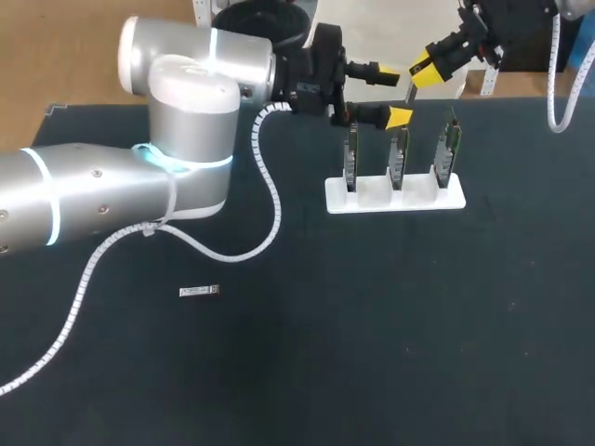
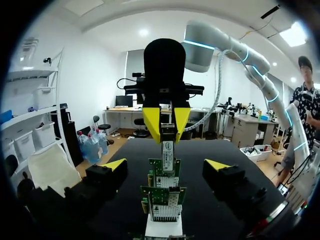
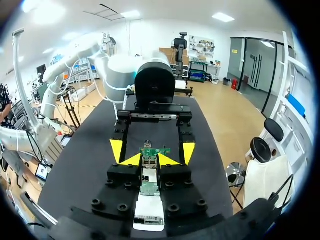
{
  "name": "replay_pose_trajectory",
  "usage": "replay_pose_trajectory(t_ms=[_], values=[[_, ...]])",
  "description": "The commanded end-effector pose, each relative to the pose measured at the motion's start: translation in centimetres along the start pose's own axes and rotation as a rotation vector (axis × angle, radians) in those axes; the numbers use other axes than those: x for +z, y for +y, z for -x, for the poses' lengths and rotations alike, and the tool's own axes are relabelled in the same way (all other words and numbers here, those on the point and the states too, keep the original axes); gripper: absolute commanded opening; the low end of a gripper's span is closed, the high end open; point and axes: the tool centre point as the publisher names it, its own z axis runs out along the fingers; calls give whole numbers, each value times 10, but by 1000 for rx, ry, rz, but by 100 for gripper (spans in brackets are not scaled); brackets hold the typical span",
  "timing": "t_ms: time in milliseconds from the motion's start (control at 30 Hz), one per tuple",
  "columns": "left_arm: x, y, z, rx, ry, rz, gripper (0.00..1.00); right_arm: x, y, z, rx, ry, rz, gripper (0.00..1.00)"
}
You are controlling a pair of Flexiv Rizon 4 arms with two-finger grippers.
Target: Pick up the optical module with the left hand, and insert it into the network port with the right hand.
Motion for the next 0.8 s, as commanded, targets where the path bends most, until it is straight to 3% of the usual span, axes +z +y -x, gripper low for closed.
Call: replay_pose_trajectory(t_ms=[33, 300, 800], values=[[-9, -10, 2, 0, 43, 41, 100, 0, -1, -1, -2, 0, 1, 0], [-15, -5, -10, 37, 158, 85, 100, 0, -1, 0, -5, 0, 2, 0], [-21, -1, -26, 33, 233, 79, 100, -1, 0, 0, -6, 2, -1, 0]])
